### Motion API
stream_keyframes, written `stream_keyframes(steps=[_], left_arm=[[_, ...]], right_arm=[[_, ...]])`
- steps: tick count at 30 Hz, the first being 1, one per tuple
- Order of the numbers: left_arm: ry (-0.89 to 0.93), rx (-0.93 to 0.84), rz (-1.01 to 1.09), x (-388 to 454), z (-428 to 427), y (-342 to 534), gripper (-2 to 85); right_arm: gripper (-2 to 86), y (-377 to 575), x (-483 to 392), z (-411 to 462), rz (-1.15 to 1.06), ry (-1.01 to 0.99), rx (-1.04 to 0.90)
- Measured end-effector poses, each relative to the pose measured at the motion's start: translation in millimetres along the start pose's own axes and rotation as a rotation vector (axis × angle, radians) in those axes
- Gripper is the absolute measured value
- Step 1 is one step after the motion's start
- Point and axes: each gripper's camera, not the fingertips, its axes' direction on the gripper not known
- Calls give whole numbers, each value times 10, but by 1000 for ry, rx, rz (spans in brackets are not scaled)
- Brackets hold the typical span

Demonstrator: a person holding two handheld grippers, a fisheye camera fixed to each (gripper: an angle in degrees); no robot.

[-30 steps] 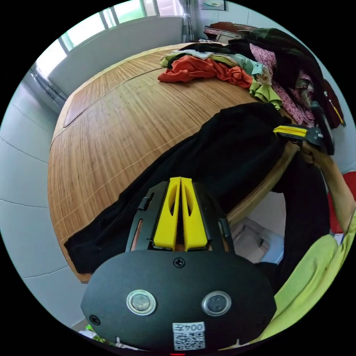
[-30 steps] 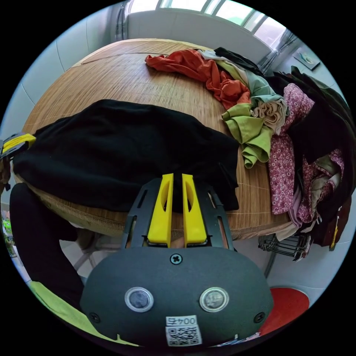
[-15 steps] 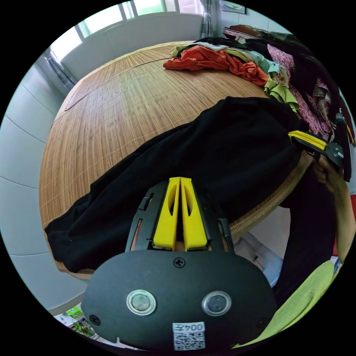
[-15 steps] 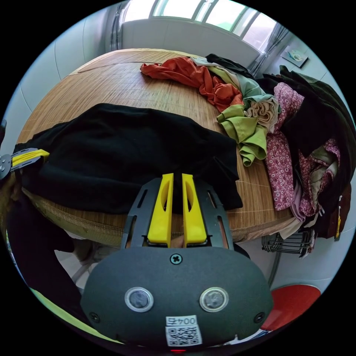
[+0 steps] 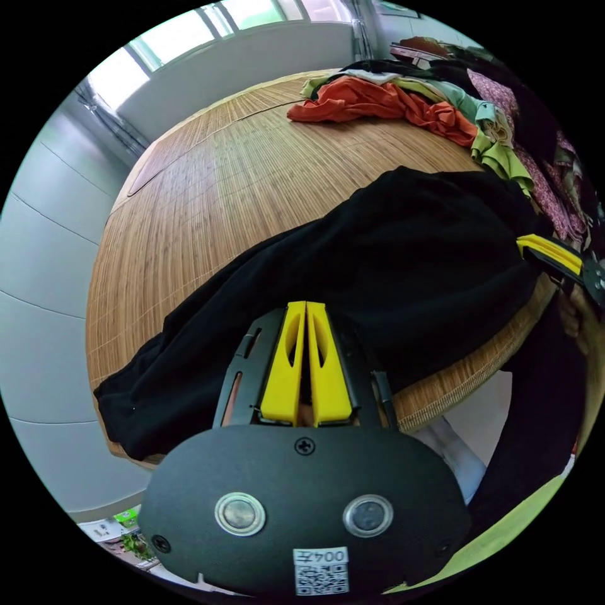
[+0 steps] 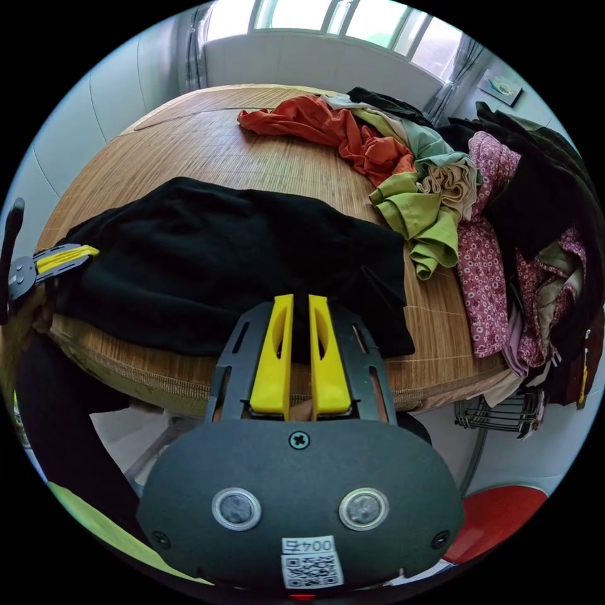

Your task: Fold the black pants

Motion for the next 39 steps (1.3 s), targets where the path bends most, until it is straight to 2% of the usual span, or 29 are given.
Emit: stream_keyframes(steps=[6, 25, 32, 39], left_arm=[[65, 10, -36, 14, 34, 94, 2], [111, 40, -6, 262, 386, 497, 3], [218, 74, -48, 41, 463, 827, 7], [54, 88, -88, -677, 458, 1641, 10]], right_arm=[[49, -75, 14, -168, 5, 2, -13], [53, -463, 119, -753, 47, 21, -42], [57, -753, -44, -1036, 30, 48, -46], [75, -1161, -375, -1420, 35, 108, -26]])
